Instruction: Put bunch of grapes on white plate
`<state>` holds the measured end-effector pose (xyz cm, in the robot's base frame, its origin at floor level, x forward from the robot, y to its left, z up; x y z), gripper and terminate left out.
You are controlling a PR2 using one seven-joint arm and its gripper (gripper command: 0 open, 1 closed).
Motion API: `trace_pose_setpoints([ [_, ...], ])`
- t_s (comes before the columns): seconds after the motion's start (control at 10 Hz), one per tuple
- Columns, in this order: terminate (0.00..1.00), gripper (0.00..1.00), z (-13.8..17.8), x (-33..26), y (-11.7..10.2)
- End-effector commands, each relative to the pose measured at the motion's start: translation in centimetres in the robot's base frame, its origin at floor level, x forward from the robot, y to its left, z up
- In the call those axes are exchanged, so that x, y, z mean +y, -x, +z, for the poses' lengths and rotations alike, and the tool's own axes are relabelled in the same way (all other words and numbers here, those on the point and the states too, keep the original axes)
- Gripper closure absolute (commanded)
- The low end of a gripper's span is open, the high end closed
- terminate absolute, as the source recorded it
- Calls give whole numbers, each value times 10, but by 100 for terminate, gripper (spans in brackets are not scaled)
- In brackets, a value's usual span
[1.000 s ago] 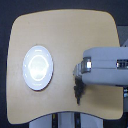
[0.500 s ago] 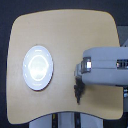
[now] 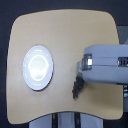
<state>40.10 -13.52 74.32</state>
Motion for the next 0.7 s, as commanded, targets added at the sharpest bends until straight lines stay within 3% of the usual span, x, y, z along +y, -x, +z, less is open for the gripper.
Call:
trace_pose_setpoints([
  [0.0, 0, 100, 74, 11, -27],
  [0.6, 0, 100, 154, 46, -45],
])
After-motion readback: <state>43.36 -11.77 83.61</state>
